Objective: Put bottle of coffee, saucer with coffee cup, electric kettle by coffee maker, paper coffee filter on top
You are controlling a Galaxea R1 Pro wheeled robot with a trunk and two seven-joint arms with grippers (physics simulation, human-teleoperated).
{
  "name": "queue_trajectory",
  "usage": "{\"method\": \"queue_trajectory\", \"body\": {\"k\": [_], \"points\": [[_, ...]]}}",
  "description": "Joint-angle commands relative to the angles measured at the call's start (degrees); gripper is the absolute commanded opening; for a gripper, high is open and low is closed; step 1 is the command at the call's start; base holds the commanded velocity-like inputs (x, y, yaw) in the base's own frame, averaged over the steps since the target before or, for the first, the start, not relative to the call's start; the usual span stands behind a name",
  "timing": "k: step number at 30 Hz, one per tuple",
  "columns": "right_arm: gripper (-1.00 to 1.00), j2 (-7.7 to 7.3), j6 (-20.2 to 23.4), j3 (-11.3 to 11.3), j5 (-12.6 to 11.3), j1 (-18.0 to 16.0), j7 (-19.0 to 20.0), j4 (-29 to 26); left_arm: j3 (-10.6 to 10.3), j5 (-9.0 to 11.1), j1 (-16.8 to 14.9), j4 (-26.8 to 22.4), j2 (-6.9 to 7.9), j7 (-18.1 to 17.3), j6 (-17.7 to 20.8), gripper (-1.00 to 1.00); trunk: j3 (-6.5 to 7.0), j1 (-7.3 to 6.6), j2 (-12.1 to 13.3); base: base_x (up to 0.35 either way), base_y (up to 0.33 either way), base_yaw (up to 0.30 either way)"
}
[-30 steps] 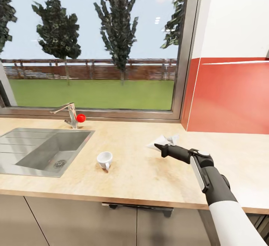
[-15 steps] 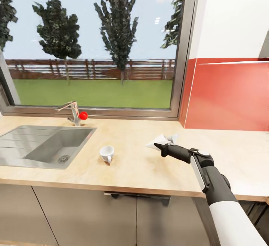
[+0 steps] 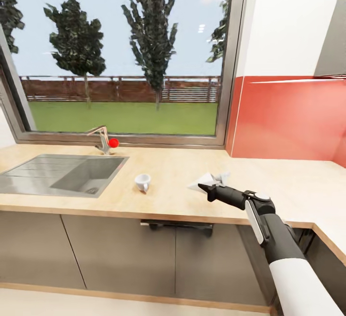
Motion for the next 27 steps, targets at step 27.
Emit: {"method": "queue_trajectory", "body": {"k": [27], "points": [[-1.00,0.01,0.5,-0.1,-0.3,0.7,0.2,-1.4,0.1,0.2,0.0,-0.1,-0.04,0.0,0.0,1.00,-0.05,-0.03,0.0,-0.140,0.060,0.165]]}}
